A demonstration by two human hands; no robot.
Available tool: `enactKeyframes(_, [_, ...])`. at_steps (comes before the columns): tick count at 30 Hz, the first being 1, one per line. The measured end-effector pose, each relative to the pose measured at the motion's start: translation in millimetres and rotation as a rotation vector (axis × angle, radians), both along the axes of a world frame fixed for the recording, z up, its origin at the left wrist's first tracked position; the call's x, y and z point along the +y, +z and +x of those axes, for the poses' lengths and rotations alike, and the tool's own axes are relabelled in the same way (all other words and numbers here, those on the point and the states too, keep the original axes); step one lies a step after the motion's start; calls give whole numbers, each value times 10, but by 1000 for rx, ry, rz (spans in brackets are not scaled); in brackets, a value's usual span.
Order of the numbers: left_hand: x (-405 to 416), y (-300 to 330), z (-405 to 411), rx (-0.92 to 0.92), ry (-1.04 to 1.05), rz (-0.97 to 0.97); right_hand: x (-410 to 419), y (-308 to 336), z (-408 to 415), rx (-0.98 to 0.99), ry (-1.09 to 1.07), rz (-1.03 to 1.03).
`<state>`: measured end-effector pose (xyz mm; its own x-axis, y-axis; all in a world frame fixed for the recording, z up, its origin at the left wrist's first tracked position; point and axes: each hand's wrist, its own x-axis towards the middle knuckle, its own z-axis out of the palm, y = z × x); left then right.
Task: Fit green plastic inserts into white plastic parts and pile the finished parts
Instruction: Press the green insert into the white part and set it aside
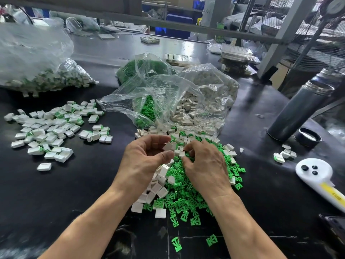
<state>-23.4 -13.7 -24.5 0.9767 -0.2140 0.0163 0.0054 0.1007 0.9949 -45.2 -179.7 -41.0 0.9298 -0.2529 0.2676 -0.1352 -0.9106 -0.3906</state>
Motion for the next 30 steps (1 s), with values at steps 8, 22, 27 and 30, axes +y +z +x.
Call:
enactKeyframes(8, [11,-20,-1,-14,19,-17,15,-6,6,20,-23,-28])
enactKeyframes(22, [-5,-45,-2,-29,-7,-21,54,110,-76,-313,61,495])
enactKeyframes(27, [-33,-48,-23,-63,-27,16,111,109,-147,-314,174,944])
enactKeyframes(30, [-40,-48,-35,-76,-46,31,115,99,-136,-306,184,966])
